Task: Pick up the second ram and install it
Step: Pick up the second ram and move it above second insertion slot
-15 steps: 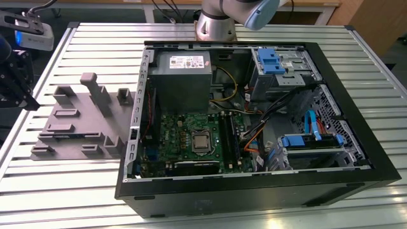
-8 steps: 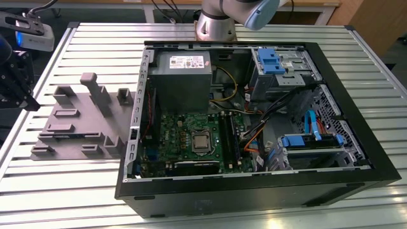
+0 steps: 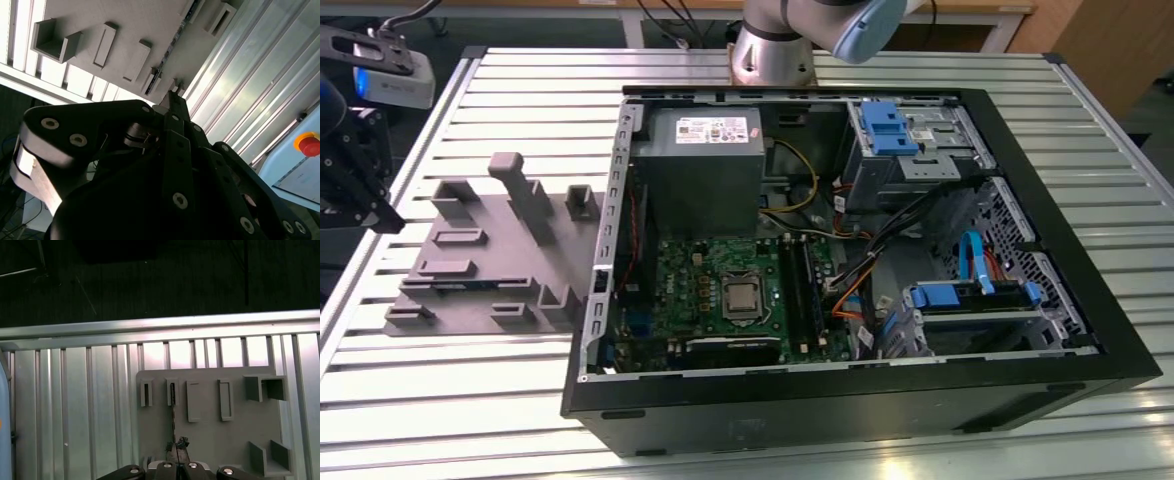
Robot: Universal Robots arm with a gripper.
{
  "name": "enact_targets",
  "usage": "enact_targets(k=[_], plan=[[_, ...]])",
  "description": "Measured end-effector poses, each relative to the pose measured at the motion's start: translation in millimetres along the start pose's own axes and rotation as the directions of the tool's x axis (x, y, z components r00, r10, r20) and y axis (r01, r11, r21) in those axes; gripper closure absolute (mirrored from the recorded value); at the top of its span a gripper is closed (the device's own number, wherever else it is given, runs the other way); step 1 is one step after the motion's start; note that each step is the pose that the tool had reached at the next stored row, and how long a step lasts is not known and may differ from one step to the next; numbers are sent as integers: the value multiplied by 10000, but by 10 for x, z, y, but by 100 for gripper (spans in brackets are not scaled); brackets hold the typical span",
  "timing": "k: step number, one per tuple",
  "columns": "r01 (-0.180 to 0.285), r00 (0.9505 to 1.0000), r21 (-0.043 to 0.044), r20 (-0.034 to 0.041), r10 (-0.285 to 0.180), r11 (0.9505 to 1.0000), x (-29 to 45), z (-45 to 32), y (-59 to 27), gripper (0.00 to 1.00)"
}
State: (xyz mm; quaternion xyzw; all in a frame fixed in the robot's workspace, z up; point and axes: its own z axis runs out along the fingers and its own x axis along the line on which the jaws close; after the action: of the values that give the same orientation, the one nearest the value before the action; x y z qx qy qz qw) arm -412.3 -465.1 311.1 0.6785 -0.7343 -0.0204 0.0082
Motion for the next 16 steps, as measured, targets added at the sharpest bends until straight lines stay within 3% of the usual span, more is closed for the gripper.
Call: enact_targets(k=[4,8,16], plan=[[7,10000,3,2,-7,10000,1,15,-1,89],[21,10000,1,-1,-21,10000,2,67,-16,70],[19,10000,4,0,-19,10000,1,206,-55,70]])
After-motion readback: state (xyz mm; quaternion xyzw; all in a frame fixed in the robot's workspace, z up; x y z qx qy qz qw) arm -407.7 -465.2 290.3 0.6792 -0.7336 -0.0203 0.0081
